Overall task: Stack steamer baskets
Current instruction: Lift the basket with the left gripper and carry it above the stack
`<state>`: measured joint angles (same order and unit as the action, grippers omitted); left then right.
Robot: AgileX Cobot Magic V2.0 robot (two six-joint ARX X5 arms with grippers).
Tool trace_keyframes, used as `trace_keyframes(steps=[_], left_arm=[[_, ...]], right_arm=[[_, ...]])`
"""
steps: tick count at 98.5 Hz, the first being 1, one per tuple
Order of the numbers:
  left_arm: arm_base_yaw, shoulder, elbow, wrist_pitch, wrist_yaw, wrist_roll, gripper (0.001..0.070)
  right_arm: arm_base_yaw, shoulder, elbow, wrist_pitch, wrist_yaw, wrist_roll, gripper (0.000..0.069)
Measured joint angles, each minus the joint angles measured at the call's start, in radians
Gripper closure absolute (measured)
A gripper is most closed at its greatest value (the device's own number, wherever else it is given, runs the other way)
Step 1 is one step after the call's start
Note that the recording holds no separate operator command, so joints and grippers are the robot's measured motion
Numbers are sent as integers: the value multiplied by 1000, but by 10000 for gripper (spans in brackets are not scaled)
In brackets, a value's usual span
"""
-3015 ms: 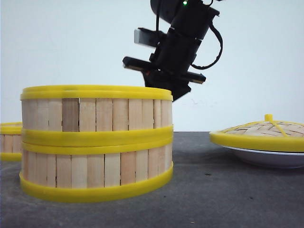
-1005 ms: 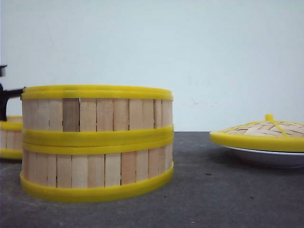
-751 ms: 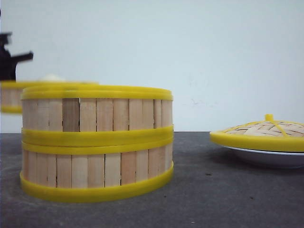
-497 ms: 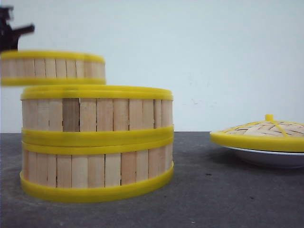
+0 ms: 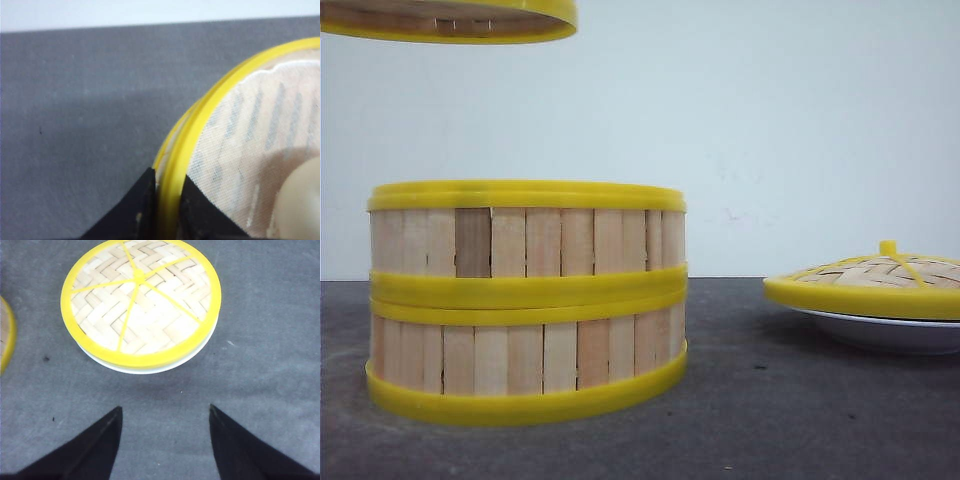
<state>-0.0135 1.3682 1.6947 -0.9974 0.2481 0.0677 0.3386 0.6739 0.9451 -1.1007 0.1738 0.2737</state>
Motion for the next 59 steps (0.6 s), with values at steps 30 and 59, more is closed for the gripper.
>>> trace_keyframes(steps=[30, 59], left_arm=[[-97, -142, -252, 50, -6, -5, 683], [-209, -130, -406, 160, -7, -34, 683]], right_arm=[[0, 0, 0, 8, 0, -16, 355], [0, 0, 0, 11, 0, -16, 355]])
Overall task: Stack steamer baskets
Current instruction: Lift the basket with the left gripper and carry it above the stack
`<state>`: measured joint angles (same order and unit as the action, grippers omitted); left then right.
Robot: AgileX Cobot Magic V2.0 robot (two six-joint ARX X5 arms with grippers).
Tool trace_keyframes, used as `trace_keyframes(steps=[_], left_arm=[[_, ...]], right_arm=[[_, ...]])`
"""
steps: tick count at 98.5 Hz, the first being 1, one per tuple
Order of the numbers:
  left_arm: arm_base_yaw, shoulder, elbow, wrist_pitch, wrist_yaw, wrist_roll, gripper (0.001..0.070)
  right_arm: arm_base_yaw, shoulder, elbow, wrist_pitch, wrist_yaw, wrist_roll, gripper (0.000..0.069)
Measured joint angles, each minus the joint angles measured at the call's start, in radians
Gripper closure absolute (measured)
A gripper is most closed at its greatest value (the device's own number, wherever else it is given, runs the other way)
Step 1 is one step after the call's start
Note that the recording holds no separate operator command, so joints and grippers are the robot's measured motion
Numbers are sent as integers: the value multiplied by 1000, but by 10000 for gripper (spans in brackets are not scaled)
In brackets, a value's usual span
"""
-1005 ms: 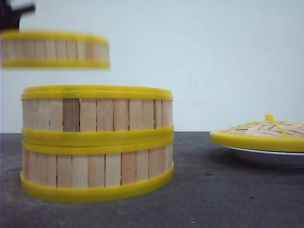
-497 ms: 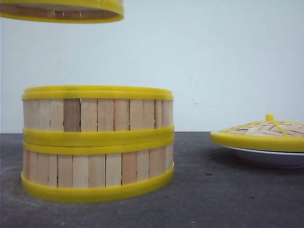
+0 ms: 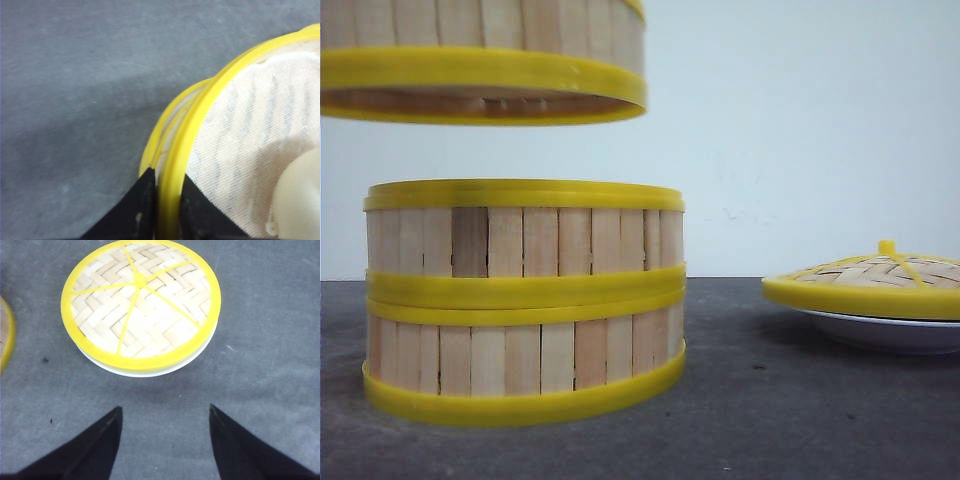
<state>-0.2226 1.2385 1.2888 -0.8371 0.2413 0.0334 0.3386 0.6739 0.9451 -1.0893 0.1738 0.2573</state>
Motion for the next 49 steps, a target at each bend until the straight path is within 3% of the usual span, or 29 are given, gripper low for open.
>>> trace_keyframes(steps=[27, 49], left_arm=[[-48, 77, -2, 81, -2, -35, 683], [-51, 136, -2, 107, -56, -43, 683]], right_arm=[[0, 0, 0, 9, 0, 0, 355], [0, 0, 0, 9, 0, 0, 355]])
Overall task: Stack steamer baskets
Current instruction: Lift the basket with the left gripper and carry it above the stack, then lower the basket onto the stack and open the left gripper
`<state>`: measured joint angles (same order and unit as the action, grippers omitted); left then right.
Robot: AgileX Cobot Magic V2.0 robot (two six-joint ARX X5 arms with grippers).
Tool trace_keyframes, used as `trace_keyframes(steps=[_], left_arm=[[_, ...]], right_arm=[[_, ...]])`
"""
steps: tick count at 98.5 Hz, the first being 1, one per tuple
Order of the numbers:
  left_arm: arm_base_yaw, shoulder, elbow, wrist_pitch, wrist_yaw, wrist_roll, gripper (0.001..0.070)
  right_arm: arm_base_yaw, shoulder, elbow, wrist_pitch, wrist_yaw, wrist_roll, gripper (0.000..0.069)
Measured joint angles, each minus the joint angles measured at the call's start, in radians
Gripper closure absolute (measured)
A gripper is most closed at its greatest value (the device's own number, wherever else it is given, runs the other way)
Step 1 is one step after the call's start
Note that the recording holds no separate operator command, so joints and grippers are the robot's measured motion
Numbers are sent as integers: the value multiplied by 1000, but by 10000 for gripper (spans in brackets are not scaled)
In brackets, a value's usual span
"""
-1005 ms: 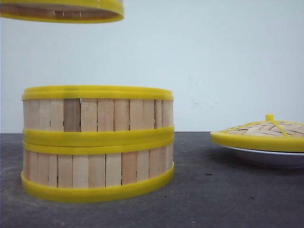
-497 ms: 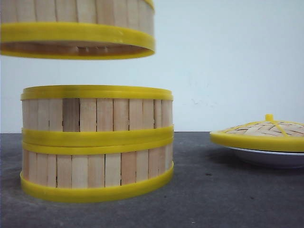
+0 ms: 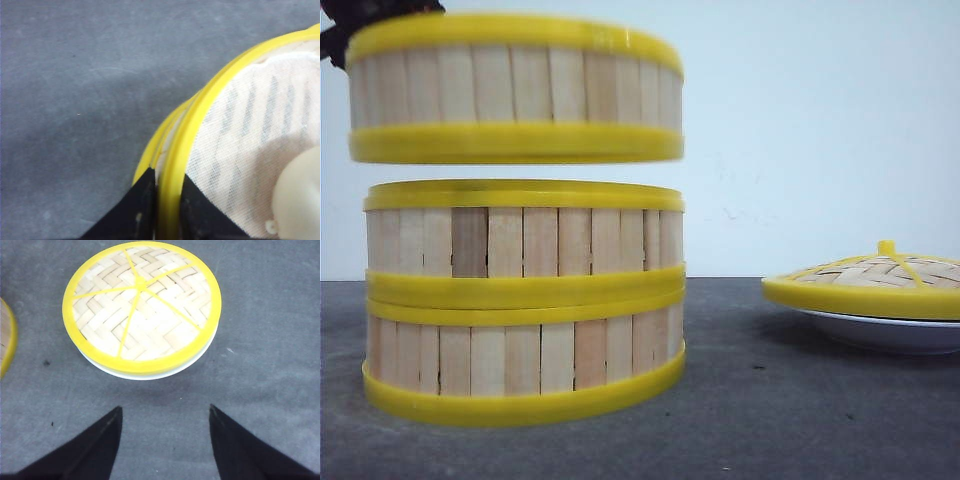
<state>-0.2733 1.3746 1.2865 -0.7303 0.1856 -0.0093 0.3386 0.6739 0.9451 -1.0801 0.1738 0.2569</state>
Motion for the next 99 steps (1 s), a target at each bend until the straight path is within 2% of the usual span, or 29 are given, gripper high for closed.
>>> trace_keyframes(steps=[26, 64, 70, 86, 99], left_arm=[[-4, 66, 0, 2, 0, -7, 683], [-4, 73, 0, 3, 1, -10, 675], [-4, 73, 0, 6, 4, -11, 643], [-5, 73, 0, 16, 6, -13, 473], [-5, 73, 0, 19, 8, -14, 437]], right_arm=[[0, 0, 0, 0, 0, -6, 355], [0, 0, 0, 0, 0, -6, 355], [0, 0, 0, -2, 0, -7, 355], [0, 0, 0, -4, 6, -18, 355], [0, 0, 0, 18, 13, -26, 355]])
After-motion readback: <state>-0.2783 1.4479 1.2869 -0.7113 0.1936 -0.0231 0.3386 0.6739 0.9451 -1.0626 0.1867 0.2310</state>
